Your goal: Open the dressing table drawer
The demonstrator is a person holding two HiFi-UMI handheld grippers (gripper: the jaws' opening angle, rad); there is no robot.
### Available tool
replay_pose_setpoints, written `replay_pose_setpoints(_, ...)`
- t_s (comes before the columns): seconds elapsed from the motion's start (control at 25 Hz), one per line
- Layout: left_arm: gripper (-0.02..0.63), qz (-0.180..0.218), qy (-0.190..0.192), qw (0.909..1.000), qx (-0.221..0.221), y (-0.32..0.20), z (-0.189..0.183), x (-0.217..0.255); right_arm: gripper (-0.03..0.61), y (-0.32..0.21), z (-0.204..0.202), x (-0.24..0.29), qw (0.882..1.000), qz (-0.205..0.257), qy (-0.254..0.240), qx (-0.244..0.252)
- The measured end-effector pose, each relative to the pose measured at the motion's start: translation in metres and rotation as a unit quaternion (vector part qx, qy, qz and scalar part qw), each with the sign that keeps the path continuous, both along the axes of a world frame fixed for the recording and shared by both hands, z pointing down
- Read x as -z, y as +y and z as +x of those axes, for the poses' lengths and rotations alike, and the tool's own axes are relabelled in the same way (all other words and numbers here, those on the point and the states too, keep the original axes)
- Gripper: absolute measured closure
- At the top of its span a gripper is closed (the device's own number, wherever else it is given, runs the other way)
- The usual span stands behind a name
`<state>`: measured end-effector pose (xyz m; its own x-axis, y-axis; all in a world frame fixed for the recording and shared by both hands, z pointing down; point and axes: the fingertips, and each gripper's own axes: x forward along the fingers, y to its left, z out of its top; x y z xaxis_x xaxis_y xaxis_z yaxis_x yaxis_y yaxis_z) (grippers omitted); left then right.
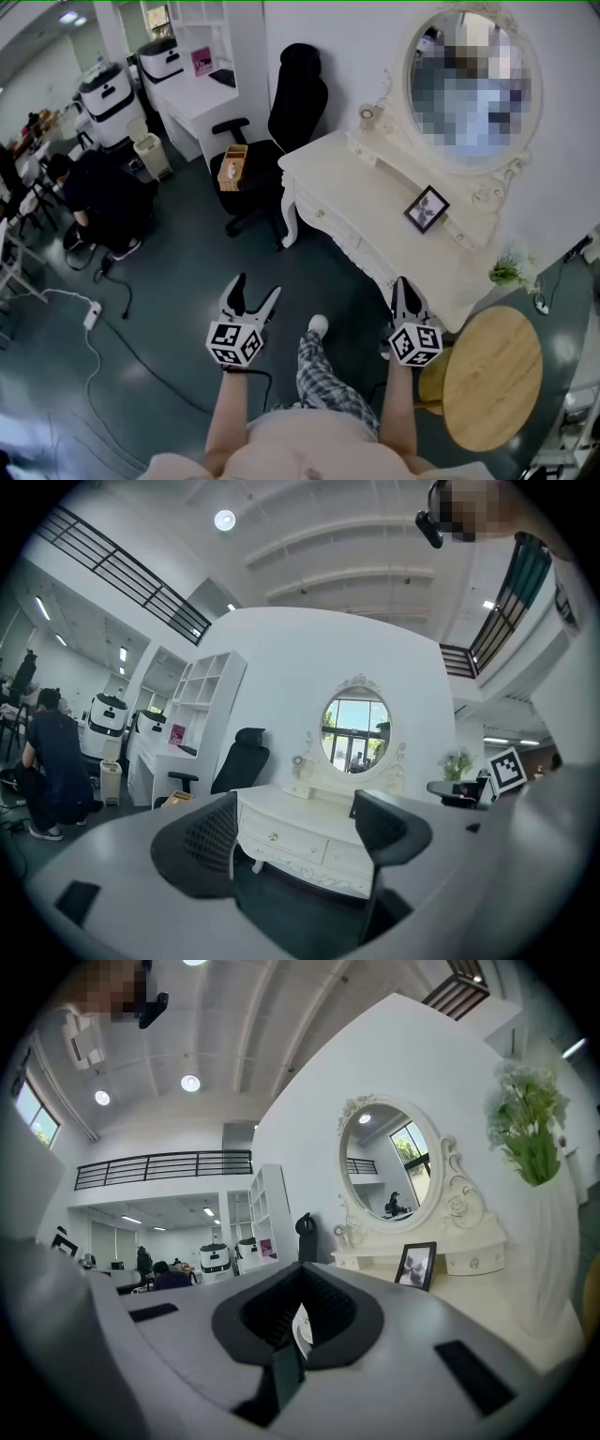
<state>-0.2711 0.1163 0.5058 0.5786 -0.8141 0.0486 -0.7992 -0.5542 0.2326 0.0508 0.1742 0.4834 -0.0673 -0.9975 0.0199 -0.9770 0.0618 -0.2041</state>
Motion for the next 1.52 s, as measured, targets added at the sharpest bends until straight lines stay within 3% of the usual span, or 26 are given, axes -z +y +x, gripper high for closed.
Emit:
replay_pose_setpoints(0.16,0.238,0.005,-0.006,0.9999,-0.007,-0.058,0.021,-0.011,0.563,-0.053,0.019,-0.01,1.0,0.003,-0.001,-0.011)
replay_pose_setpoints(0.28,0.238,0.001,-0.03,0.9993,-0.023,-0.113,0.049,-0.024,0.563,-0.107,0.041,-0.02,1.0,-0.001,-0.005,-0.02)
replay_pose_setpoints(0.56,0.238,0.015,-0.049,0.9964,-0.068,-0.265,0.14,-0.009,0.563,-0.246,0.109,-0.011,0.999,-0.002,-0.013,-0.046)
replay_pose_setpoints(0.72,0.238,0.024,-0.048,0.9937,-0.098,-0.335,0.195,0.001,0.563,-0.295,0.147,-0.006,0.997,-0.012,-0.004,-0.072)
replay_pose_setpoints(0.92,0.239,0.025,-0.055,0.9868,-0.15,-0.385,0.267,0.003,0.563,-0.327,0.192,0.0,0.994,-0.006,-0.014,-0.108)
replay_pose_setpoints(1.12,0.239,0.02,-0.065,0.9783,-0.196,-0.414,0.317,0.001,0.563,-0.334,0.215,0.005,0.989,-0.009,-0.018,-0.147)
replay_pose_setpoints(1.28,0.239,0.018,-0.07,0.9717,-0.225,-0.431,0.349,0.0,0.563,-0.331,0.231,0.007,0.982,-0.012,-0.018,-0.185)
replay_pose_setpoints(1.52,0.239,0.014,-0.089,0.9641,-0.25,-0.456,0.378,-0.005,0.563,-0.343,0.241,0.01,0.979,-0.017,-0.017,-0.204)
